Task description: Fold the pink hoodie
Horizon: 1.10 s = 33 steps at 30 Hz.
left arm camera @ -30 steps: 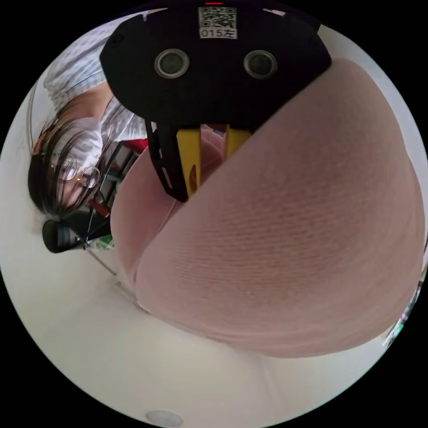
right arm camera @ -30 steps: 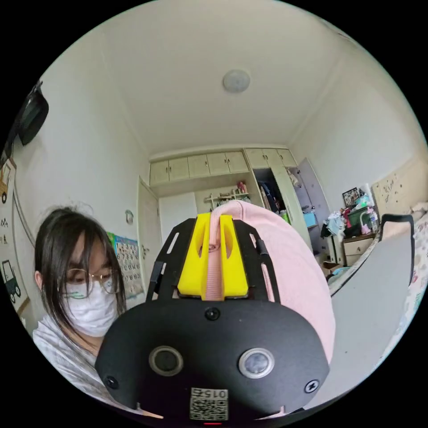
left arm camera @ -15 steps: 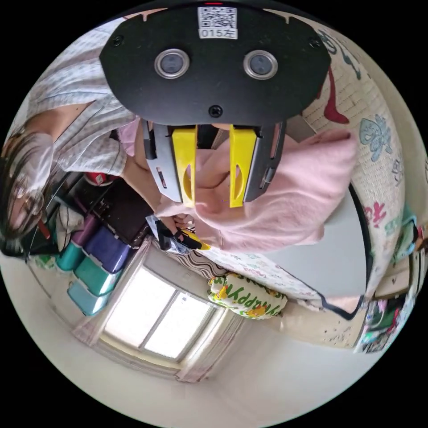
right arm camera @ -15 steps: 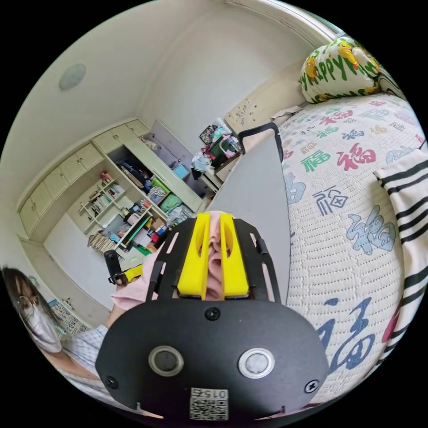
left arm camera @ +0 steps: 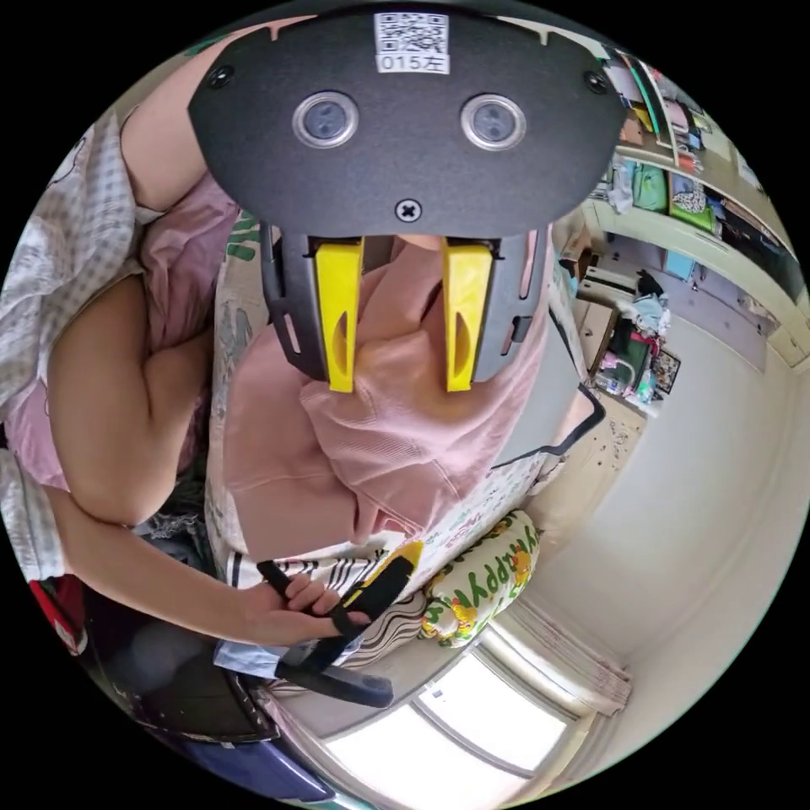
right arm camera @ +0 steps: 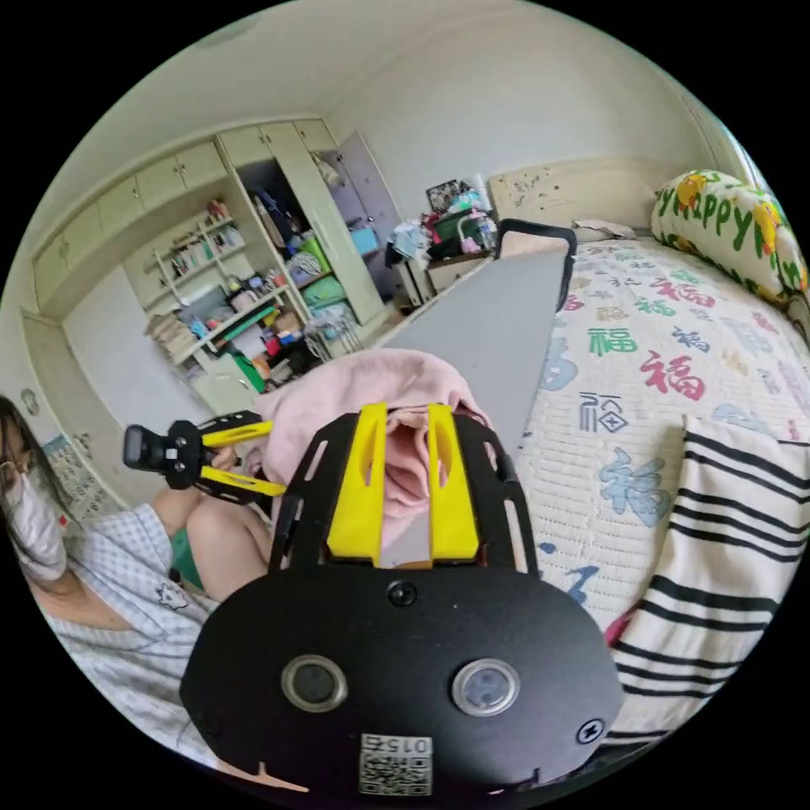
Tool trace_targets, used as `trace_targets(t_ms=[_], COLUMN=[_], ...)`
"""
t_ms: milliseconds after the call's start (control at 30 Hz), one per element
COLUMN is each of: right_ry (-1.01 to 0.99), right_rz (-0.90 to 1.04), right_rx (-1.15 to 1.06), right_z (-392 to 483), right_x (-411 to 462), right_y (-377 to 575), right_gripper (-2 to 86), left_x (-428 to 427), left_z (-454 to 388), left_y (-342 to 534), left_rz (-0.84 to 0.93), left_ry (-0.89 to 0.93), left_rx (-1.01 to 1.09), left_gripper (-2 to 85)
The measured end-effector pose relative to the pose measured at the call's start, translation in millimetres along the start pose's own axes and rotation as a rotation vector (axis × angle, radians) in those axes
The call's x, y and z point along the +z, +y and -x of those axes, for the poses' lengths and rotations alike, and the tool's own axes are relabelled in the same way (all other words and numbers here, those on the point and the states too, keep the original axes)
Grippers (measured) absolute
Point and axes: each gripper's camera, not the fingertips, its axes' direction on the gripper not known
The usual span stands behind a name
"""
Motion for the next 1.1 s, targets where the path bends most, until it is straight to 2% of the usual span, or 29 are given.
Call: trace_targets(t_ms=[33,67,133,233,333,367,500,567,700,767,867,967,1100], right_ry=[0.126,0.223,0.274,0.113,-0.145,-0.165,0.027,0.086,0.083,0.157,0.127,0.299,0.375], right_rz=[0.027,0.063,0.119,0.12,0.08,0.093,0.217,0.235,0.191,0.061,-0.042,-0.099,-0.176], right_rx=[-0.01,-0.04,-0.085,-0.109,-0.12,-0.129,-0.193,-0.227,-0.209,-0.169,-0.086,-0.075,-0.063], right_z=[9.0,17.2,25.9,32.9,42.5,50.4,84.4,100.6,104.8,105.0,97.2,100.9,98.4], right_x=[4.0,8.3,13.7,6.4,-6.3,-4.5,22.7,37.2,38.4,11.7,-19.0,-38.6,-61.3], right_y=[-1.0,-0.7,0.6,1.7,16.6,29.1,63.7,71.9,67.0,65.1,61.7,50.8,12.8], right_gripper=[15.3,15.9,16.3,15.7,13.7,13.5,12.2,5.7,0.6,-0.1,-0.4,-0.5,-0.5], left_x=[-3.4,-9.4,-19.6,-33.8,-53.9,-65.7,-88.1,-90.1,-100.4,-120.2,-142.6,-164.1,-182.2], left_z=[5.1,14.9,36.9,77.5,110.4,124.1,154.9,161.8,167.0,171.4,183.1,201.5,232.6], left_y=[-0.9,1.5,9.6,33.7,66.3,82.9,129.6,143.9,158.2,176.1,210.2,236.6,259.4], left_rz=[-0.007,-0.034,-0.09,-0.197,-0.332,-0.404,-0.556,-0.567,-0.594,-0.631,-0.713,-0.815,-0.873], left_ry=[0.004,0.031,0.109,0.241,0.253,0.251,0.276,0.263,0.244,0.163,0.1,0.083,0.085], left_rx=[-0.033,-0.078,-0.174,-0.356,-0.541,-0.621,-0.815,-0.862,-0.913,-0.966,-1.069,-1.127,-1.171], left_gripper=[12.5,11.2,9.3,7.1,4.9,4.3,3.2,2.7,2.0,1.4,1.1,0.9,0.8])
